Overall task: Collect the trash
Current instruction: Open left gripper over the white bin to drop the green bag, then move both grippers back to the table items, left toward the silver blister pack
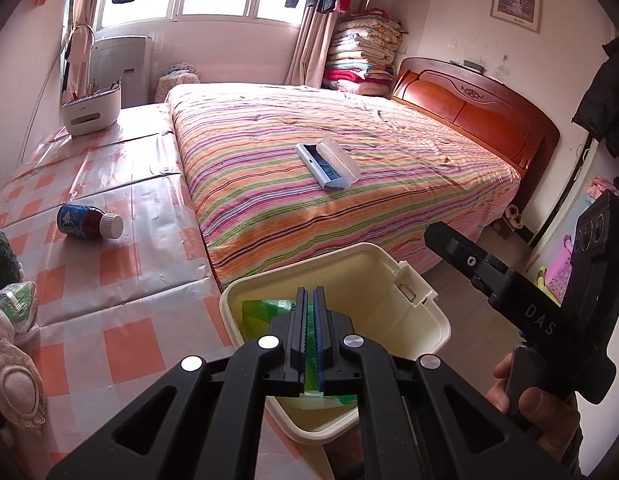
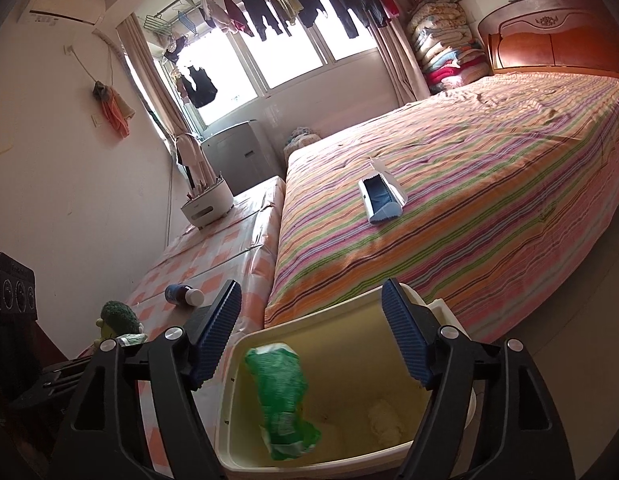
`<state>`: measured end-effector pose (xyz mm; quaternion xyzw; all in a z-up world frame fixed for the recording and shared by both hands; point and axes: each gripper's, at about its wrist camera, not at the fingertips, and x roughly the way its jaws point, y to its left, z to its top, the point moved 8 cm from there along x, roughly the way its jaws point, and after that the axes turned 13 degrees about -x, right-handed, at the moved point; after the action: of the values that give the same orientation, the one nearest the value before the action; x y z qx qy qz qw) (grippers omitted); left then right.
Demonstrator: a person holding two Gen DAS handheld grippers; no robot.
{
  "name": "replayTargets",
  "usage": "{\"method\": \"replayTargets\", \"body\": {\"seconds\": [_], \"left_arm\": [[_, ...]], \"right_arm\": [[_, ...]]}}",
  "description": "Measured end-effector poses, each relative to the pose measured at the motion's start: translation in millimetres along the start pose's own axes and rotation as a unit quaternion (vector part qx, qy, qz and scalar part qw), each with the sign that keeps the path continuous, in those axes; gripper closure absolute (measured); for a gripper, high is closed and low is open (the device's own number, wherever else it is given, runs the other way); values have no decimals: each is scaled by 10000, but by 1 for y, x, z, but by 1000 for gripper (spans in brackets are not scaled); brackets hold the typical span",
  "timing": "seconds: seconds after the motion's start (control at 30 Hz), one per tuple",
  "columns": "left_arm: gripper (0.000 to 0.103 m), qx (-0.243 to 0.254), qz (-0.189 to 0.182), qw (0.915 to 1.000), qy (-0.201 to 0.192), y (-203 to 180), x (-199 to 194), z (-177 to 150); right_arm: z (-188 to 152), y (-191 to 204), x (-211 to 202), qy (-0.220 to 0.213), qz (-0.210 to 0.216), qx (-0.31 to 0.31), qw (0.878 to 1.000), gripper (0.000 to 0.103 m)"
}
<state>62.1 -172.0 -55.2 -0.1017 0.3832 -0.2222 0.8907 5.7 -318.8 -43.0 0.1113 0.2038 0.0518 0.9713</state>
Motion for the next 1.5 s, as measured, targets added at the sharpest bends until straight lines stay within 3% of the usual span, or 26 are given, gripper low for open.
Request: {"method": "replayTargets", "body": {"seconds": [0.13,0.37,0.67,1.07,1.37,1.5], "left_arm": [[99,-161,-43,9999,44,6,-3,1],[99,-337,296,9988,-180,32,-19,6],[99,-635,1042,9912,-505,95,-49,7],[99,-1097,2084,9634,-1280,188,-126,10],[99,-1682,2403,9460,-1376,260,-165,-4],[99,-2060,2208,9444,-1303,283,-172,-11]], "right_arm": [[-1,3,1,9,13,-9,10000,30],[-1,18,9,48,173,-91,9998,27],[-3,55,29,203,523,-328,9979,26],[-13,155,60,447,1438,-938,9841,25],[-35,234,75,715,2092,-1398,9652,25],[-47,261,79,851,2318,-1587,9560,25]]}}
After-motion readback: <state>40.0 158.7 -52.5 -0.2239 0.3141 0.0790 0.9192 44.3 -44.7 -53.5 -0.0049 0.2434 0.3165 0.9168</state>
